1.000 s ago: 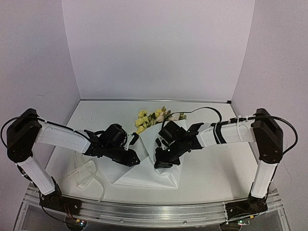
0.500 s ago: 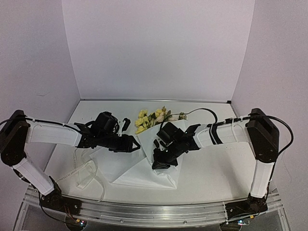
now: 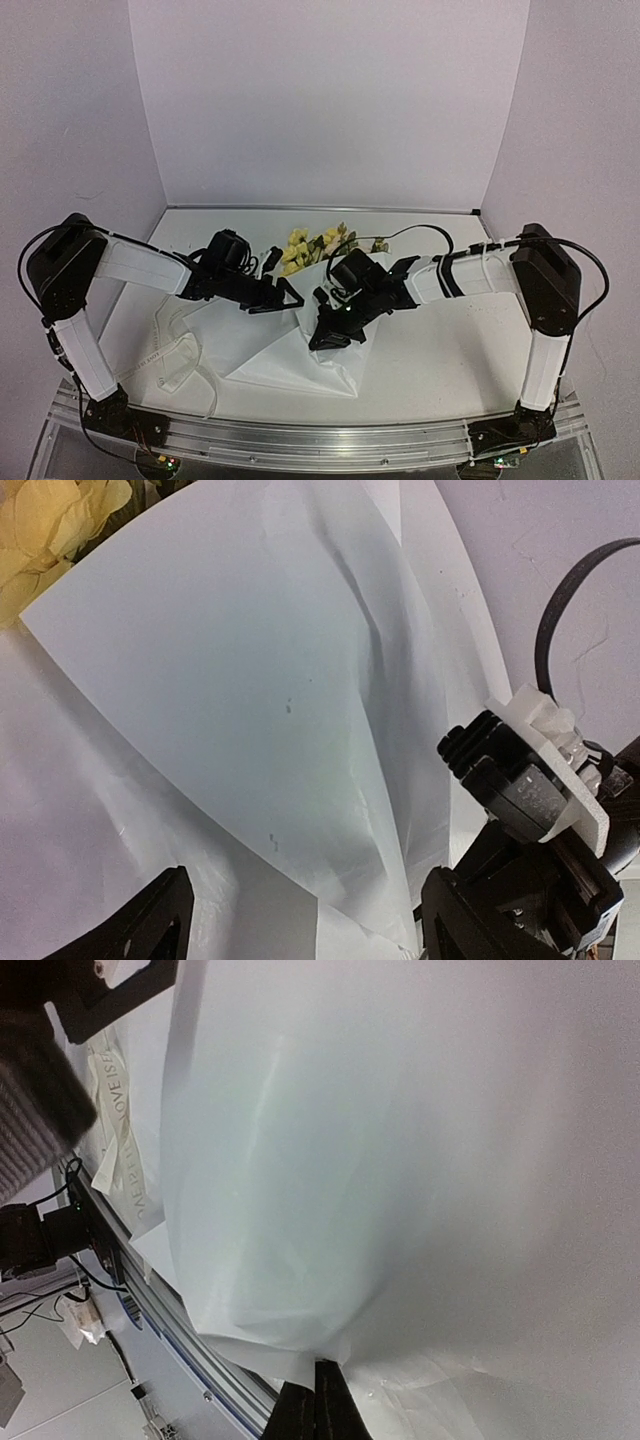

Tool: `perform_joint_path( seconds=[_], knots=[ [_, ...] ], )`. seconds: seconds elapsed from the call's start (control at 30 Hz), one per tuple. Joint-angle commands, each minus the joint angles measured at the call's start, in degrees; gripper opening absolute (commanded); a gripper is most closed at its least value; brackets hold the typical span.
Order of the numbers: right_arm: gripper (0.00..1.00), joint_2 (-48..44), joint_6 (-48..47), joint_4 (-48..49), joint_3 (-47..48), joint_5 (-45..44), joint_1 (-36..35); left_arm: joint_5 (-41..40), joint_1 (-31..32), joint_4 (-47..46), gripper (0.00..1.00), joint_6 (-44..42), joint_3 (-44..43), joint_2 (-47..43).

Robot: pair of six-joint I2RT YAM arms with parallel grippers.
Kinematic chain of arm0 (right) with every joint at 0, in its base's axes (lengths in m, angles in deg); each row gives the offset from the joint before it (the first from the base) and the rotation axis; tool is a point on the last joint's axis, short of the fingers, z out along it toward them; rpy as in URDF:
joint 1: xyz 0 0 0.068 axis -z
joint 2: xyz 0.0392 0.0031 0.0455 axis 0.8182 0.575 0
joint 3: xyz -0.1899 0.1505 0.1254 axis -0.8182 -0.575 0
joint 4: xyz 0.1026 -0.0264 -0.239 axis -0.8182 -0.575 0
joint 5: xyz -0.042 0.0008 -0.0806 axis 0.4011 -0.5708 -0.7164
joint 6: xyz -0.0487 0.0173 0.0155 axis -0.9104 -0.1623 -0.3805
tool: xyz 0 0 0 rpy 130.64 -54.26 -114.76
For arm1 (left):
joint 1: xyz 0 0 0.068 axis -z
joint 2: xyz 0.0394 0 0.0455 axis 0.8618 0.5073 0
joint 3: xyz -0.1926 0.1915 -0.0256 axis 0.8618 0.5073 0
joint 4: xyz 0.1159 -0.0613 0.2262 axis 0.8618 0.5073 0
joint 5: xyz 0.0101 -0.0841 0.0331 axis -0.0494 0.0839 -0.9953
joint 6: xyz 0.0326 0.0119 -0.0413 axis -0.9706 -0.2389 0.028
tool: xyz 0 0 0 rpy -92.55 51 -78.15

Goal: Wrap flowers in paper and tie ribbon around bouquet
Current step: Fold the one-fourth-folded wrapping paper at the center of the board, then press the fold line on the 2/3-folded wrapping paper.

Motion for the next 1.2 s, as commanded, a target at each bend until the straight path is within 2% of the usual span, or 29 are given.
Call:
perform_joint_path(
  seconds=[0.0,0.27,0.37,0.47,0.53,0.63,0.7,0.83,0.93,1.03,1.17],
  knots=[
    [0.0,-1.19,-0.9,1.72,0.02,4.66,0.6,6.18,-1.21,-7.37,0.79,2.49,-1.53,2.8],
    [0.03,-1.07,-0.11,2.69,-0.09,8.11,1.56,8.38,-1.51,-15.09,0.65,5.36,-0.89,6.5],
    [0.03,-1.15,0.34,2.7,-0.4,8.8,2.24,8.3,-1.51,-17.43,0.57,6.16,-0.71,7.45],
    [0.04,-1.25,0.6,2.6,-0.35,9.3,2.54,8.06,-1.5,-18.09,0.42,6.4,-1.27,8.52],
    [0.07,-1.25,0.79,2.33,-0.22,9.48,2.71,7.87,-1.51,-18.18,0.27,6.52,-1.57,8.96],
    [0.16,-1.61,0.34,1.04,-0.21,9.07,2.8,6.68,-1.5,-17.61,0.08,6.22,-1.51,8.8],
    [0.25,-2.77,-0.14,-0.28,-0.72,8.11,2.83,5.51,-1.51,-16.53,0.01,5.39,-1.45,8.28],
    [0.43,-7.83,-2.41,-5.23,-3.64,2.22,2.83,4.21,-1.51,-13.29,0.0,3.69,-2.26,7.71],
    [0.51,-12.84,-3.37,-8.56,-7.06,-4.12,2.89,3.41,-1.5,-11.36,0.0,3.18,-2.38,7.19],
    [0.53,-17.34,-3.8,-10.25,-11.23,-9.87,3.0,2.5,-1.51,-10.26,0.0,2.97,-1.67,6.03],
    [0.47,-18.5,-4.52,-12.38,-12.88,-15.35,2.98,0.57,-1.51,-7.65,0.0,2.63,-1.39,4.14]
  ],
)
